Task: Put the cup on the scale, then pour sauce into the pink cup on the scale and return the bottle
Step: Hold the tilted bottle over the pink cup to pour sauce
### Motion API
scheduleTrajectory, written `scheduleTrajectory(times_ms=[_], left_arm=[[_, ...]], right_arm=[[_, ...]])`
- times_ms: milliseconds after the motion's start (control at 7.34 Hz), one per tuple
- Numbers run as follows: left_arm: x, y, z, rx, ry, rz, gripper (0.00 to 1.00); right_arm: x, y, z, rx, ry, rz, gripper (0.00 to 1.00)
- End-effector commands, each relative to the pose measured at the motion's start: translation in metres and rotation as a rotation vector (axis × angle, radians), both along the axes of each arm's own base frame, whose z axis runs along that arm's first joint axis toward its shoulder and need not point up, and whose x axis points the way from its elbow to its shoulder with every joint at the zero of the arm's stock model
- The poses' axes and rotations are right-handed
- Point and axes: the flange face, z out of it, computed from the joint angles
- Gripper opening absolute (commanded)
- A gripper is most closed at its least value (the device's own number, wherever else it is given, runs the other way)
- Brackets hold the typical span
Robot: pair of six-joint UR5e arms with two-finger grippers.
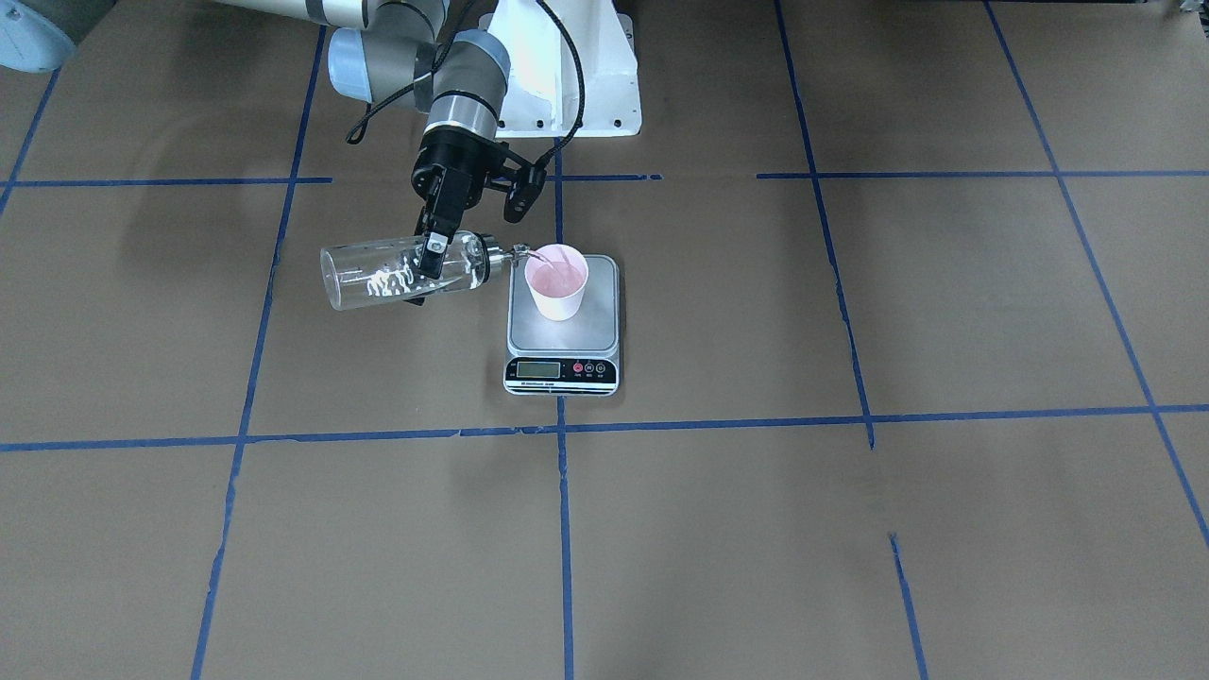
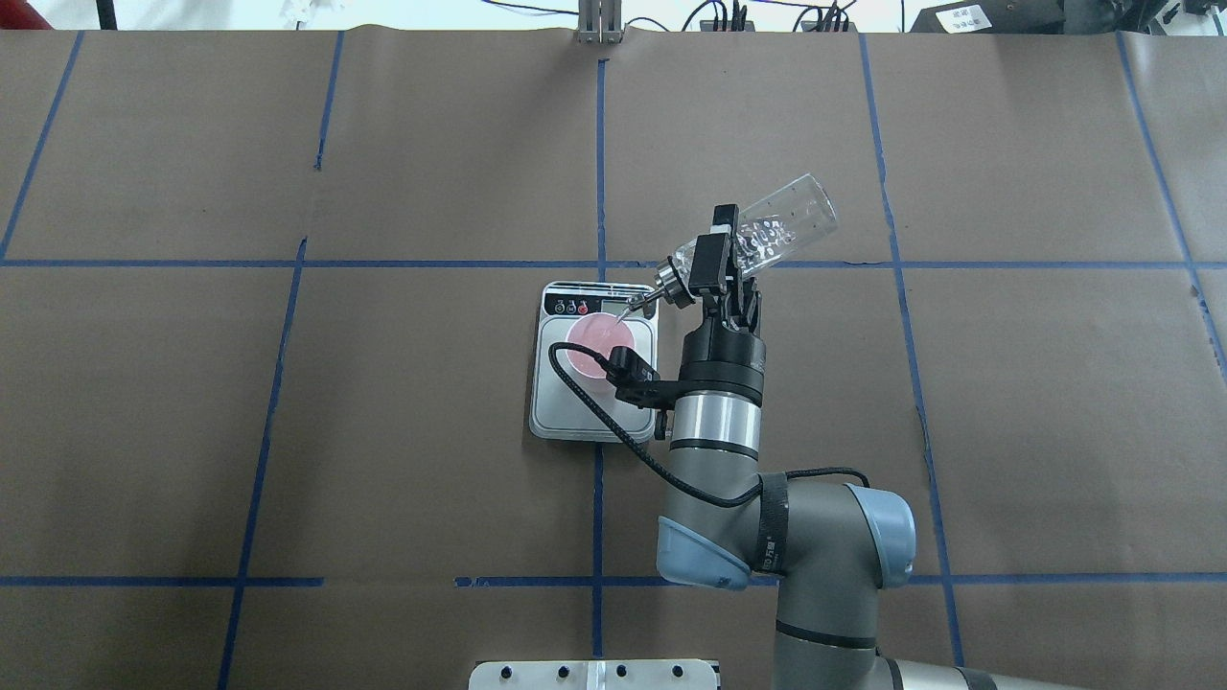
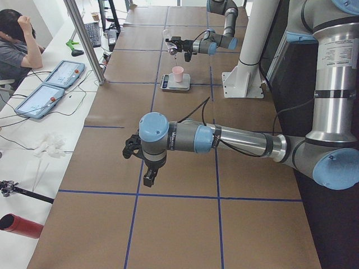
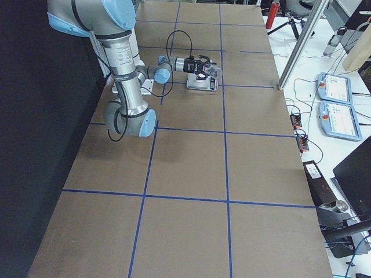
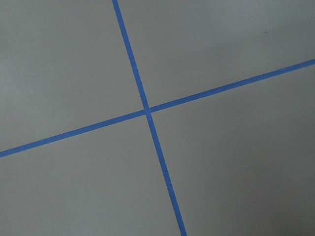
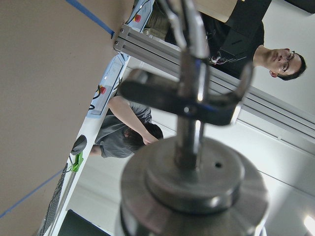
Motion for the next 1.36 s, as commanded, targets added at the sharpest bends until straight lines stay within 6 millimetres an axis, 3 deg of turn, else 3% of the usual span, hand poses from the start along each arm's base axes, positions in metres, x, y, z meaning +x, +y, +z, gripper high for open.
scheduleTrajectory(times_ms=[0, 1225], left_arm=[[0.0001, -0.0002, -0.0001, 0.0, 0.0, 0.0, 1.0], [0.0009, -0.0002, -0.0007, 0.0, 0.0, 0.002, 1.0]], right_arm=[[-0.0048, 0.003, 0.0058, 0.021, 0.037, 0.013, 0.0], [-0.0041, 0.003, 0.0061, 0.025, 0.053, 0.017, 0.0]])
